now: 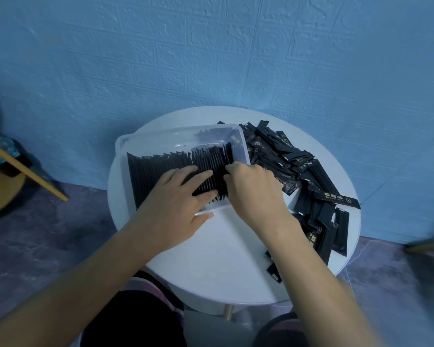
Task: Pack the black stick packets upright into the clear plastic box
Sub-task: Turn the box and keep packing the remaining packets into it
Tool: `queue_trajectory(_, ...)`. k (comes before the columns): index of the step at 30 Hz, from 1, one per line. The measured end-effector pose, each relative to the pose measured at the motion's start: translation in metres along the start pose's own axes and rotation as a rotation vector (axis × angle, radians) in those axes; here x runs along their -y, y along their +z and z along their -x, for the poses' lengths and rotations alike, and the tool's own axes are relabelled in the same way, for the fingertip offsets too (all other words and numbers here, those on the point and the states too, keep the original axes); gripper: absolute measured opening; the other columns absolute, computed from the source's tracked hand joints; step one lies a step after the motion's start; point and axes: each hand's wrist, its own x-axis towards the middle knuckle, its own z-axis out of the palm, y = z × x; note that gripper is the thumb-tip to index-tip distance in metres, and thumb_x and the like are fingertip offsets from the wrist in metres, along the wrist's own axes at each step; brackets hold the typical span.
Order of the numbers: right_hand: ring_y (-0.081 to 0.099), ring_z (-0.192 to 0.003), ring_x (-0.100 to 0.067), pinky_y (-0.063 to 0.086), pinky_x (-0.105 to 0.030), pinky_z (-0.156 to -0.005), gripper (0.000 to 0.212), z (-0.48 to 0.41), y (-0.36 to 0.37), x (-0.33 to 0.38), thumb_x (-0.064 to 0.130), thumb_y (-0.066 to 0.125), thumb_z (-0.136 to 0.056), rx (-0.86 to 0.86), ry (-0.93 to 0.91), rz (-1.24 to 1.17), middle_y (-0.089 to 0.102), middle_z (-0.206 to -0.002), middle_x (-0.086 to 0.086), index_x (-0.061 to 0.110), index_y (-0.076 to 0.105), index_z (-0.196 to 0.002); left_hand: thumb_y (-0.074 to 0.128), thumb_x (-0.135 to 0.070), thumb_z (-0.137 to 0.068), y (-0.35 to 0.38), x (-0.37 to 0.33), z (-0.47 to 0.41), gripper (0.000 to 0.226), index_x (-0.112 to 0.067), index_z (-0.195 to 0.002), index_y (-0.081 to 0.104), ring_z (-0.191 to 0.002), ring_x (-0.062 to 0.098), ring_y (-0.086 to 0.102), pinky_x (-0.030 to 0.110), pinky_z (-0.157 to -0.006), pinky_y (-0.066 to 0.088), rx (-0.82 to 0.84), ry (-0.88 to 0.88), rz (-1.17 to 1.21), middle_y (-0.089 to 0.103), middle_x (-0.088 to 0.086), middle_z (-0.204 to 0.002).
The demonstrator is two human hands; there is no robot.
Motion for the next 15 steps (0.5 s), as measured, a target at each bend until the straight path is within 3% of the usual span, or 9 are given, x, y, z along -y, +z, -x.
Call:
queue_trajectory(2,0.044,-0.069,-0.038,0.025,-0.037,-0.054,0.017,0.002,0.0,-0.003,0.018,0.046,-0.1,0.023,0.005,-0.016,0.039,-0.068,0.002,0.017,0.047,-0.083,0.073,-0.045,-0.088,0.0,0.001,-0.001,0.04,-0.026,-0.122,0.073,-0.131,0.035,0.052,0.052,-0.105,0.044,0.007,-0.012,0.009,0.057,0.005,-0.146)
queue_trajectory(5,0.059,-0.081,-0.042,0.039,-0.039,-0.061,0.021,0.005,-0.005,-0.009,0.027,0.044,-0.102,0.02,-0.036,-0.083,0.059,-0.077,-0.005,0.017,0.057,-0.089,0.077,-0.045,-0.084,0.0,0.003,-0.002,0.041,-0.026,-0.121,0.074,-0.129,0.034,0.055,0.051,-0.101,0.048,0.012,-0.016,0.021,0.06,0.004,-0.143)
queue_trajectory(8,0.068,-0.078,-0.027,0.052,-0.04,-0.076,0.016,0.01,-0.007,-0.018,0.028,0.053,-0.1,-0.035,0.001,-0.333,0.073,-0.088,0.004,0.025,0.069,-0.104,0.078,-0.042,-0.084,0.0,0.004,-0.002,0.039,-0.025,-0.119,0.076,-0.125,0.032,0.058,0.05,-0.097,0.051,-0.008,-0.006,0.038,0.062,0.004,-0.139)
queue_trajectory(11,0.06,-0.065,-0.014,0.056,-0.045,-0.071,0.005,0.013,-0.002,-0.028,0.029,0.064,-0.094,-0.17,0.098,-0.63,0.063,-0.076,0.012,0.033,0.062,-0.096,0.08,-0.038,-0.083,0.001,0.004,-0.002,0.035,-0.026,-0.115,0.077,-0.123,0.032,0.059,0.049,-0.093,0.052,-0.036,0.016,0.054,0.065,0.003,-0.136)
queue_trajectory(13,0.056,-0.066,-0.012,0.054,-0.045,-0.069,0.016,0.012,0.002,-0.035,0.032,0.067,-0.093,-0.195,0.127,-0.598,0.055,-0.076,0.009,0.035,0.053,-0.1,0.081,-0.037,-0.083,0.001,0.003,-0.001,0.032,-0.028,-0.113,0.077,-0.122,0.032,0.06,0.048,-0.092,0.052,-0.053,0.033,0.068,0.065,0.003,-0.135)
queue_trajectory(15,0.058,-0.069,-0.009,0.052,-0.043,-0.07,0.022,0.01,0.003,-0.038,0.035,0.066,-0.094,-0.111,0.15,-0.551,0.055,-0.078,0.01,0.034,0.05,-0.109,0.079,-0.036,-0.086,0.003,0.006,-0.001,0.026,-0.03,-0.111,0.077,-0.122,0.031,0.059,0.048,-0.091,0.053,-0.072,0.064,0.09,0.065,0.002,-0.135)
